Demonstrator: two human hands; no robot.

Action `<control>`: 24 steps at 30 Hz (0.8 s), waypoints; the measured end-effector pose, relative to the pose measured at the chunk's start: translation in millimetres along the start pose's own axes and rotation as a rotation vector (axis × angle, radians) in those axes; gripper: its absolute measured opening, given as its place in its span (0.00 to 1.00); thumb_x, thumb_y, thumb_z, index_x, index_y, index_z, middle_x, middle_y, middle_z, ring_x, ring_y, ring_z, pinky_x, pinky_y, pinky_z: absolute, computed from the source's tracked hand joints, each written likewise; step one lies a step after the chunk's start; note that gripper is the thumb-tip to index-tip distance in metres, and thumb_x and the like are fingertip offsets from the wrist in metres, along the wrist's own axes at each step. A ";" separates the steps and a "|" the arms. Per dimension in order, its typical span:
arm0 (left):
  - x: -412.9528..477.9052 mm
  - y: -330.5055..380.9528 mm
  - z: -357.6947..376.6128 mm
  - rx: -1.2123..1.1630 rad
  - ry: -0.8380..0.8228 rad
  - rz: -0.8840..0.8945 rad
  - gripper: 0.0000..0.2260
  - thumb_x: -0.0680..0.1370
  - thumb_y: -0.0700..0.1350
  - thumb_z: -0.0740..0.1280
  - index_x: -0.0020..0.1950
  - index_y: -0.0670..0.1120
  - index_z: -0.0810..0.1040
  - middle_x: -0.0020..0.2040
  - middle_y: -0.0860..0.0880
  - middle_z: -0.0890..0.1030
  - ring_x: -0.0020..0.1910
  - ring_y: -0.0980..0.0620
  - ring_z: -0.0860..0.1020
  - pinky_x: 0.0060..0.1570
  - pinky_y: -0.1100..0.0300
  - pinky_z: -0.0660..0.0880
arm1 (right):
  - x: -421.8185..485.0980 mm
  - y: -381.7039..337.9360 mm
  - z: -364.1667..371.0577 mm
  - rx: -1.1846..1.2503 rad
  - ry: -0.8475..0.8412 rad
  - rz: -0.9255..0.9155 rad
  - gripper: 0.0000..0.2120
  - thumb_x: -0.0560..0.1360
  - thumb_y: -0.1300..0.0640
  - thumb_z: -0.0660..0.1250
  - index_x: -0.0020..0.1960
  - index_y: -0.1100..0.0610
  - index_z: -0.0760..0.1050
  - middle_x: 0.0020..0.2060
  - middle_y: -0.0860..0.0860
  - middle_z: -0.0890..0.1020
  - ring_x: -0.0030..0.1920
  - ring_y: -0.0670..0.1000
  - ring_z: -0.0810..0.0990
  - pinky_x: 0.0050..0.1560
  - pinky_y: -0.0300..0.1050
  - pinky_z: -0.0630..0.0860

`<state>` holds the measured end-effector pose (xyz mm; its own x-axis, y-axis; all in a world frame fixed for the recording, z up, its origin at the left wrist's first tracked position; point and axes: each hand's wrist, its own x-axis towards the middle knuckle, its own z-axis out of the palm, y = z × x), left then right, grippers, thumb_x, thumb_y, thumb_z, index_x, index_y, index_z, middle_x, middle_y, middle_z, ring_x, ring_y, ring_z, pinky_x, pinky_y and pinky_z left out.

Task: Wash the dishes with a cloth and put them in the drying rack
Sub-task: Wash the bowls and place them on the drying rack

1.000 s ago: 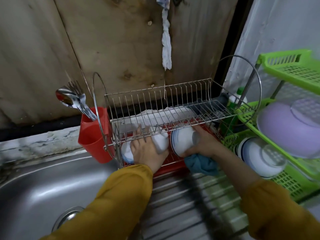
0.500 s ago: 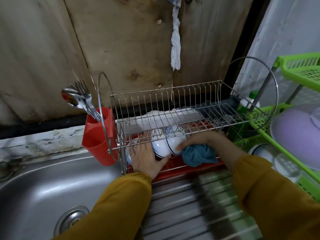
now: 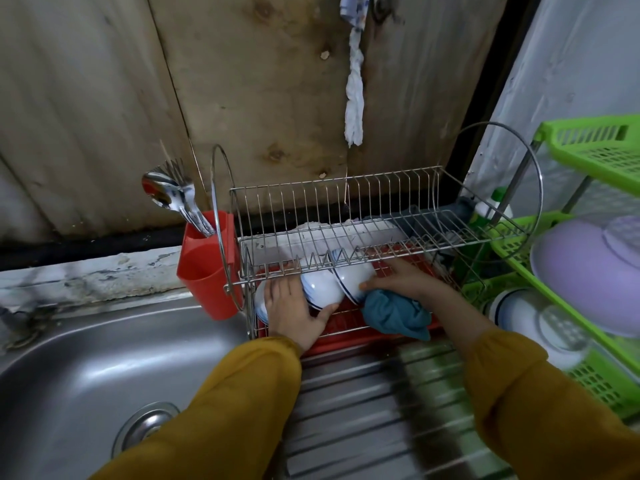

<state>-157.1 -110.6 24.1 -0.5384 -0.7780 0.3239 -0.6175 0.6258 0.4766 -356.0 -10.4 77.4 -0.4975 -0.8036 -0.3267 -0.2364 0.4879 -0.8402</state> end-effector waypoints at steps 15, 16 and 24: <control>-49.6 -12.2 -49.7 -0.285 -0.067 0.048 0.31 0.77 0.45 0.70 0.76 0.42 0.61 0.76 0.43 0.61 0.76 0.48 0.56 0.70 0.70 0.45 | -81.7 -16.3 67.9 0.100 0.263 -0.090 0.29 0.66 0.60 0.80 0.63 0.52 0.72 0.45 0.52 0.80 0.49 0.52 0.79 0.52 0.48 0.79; -56.8 -12.7 -58.6 -0.331 -0.064 0.044 0.28 0.76 0.43 0.70 0.74 0.42 0.65 0.73 0.44 0.66 0.74 0.48 0.61 0.68 0.72 0.49 | -91.1 -22.1 79.9 0.105 0.234 -0.124 0.27 0.66 0.60 0.80 0.61 0.50 0.74 0.45 0.52 0.80 0.47 0.50 0.79 0.48 0.43 0.78; -117.9 -76.3 -132.3 -0.325 0.098 -0.032 0.13 0.74 0.39 0.72 0.57 0.48 0.80 0.54 0.56 0.77 0.54 0.61 0.76 0.55 0.68 0.71 | -137.2 -63.2 178.3 -0.051 0.142 -0.388 0.20 0.67 0.60 0.78 0.55 0.47 0.78 0.44 0.41 0.80 0.47 0.39 0.78 0.43 0.22 0.68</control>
<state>29.4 -74.1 57.6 -0.4539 -0.8086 0.3743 -0.4097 0.5624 0.7182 -124.0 8.3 98.2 -0.4726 -0.8780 0.0759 -0.4682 0.1771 -0.8657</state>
